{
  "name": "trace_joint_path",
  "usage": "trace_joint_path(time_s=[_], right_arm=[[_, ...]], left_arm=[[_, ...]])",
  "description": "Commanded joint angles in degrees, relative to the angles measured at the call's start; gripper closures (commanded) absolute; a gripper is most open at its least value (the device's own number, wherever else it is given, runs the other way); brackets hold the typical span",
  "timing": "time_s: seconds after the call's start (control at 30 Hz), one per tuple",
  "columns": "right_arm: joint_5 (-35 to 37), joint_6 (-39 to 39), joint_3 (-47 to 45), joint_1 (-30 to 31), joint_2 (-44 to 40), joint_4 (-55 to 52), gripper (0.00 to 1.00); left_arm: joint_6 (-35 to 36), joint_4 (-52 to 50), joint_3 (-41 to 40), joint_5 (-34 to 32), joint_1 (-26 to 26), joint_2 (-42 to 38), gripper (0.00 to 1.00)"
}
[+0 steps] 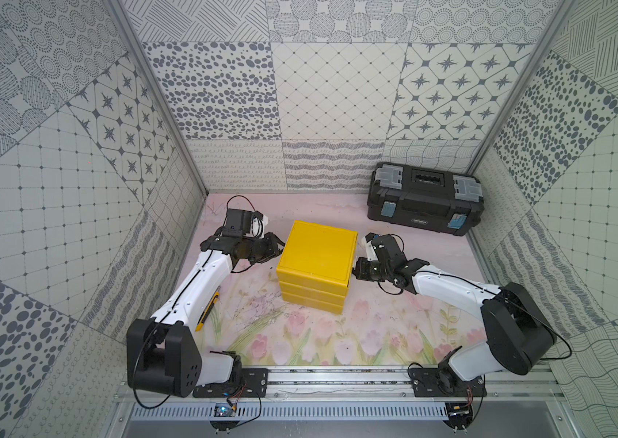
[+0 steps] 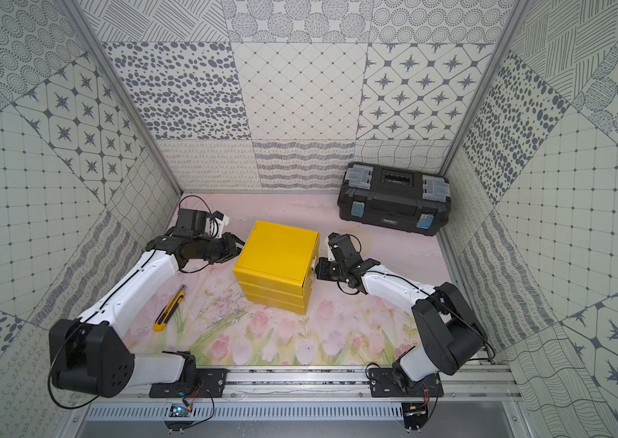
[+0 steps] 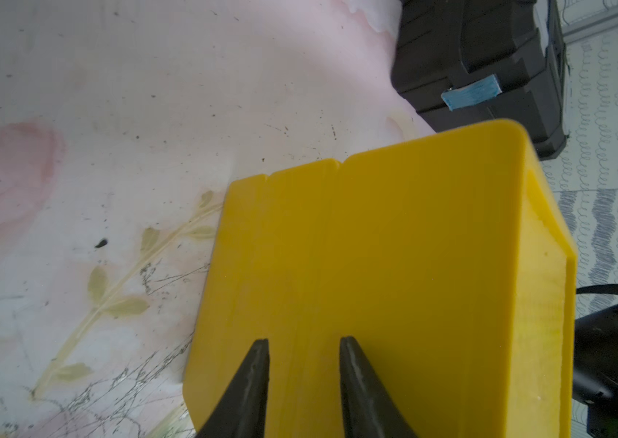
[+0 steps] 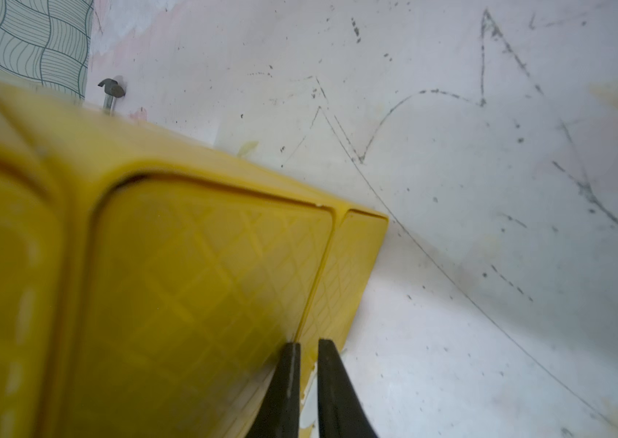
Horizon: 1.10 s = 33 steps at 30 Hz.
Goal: Take the seed bags out of the drawer
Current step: Adjust the storage box at the center of the board.
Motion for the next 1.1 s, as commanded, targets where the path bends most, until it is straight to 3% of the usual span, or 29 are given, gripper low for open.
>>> trace_joint_path(time_s=[0.0,0.2,0.4,0.63,0.83,1.07], right_arm=[[-5.2,0.7,4.1,0.4,4.4,8.3,0.84],[-7.8,5.3,8.4,0.5,11.4,12.7,0.86],[-5.2,6.0,8.1,0.4,10.5,12.5,0.86],[0.2,4.7,1.1,-2.2,0.1,8.1,0.77],[1.8,2.1,-5.1,-3.2,-10.4,2.1,0.72],[1.8,1.2,-11.3,4.8,-20.6,-2.0,0.73]], left_arm=[[-2.2,-4.3,-3.1,-0.7,2.9,-5.1,0.63],[-0.9,-5.3,0.8,0.4,4.8,-1.3,0.64],[-0.6,-6.3,4.5,-0.7,6.2,0.3,0.65],[0.1,-8.8,7.0,-2.2,6.7,-3.1,0.57],[-1.3,-7.8,6.9,1.6,6.6,-1.5,0.6],[-1.4,-7.6,6.7,1.9,6.6,-1.4,0.61]])
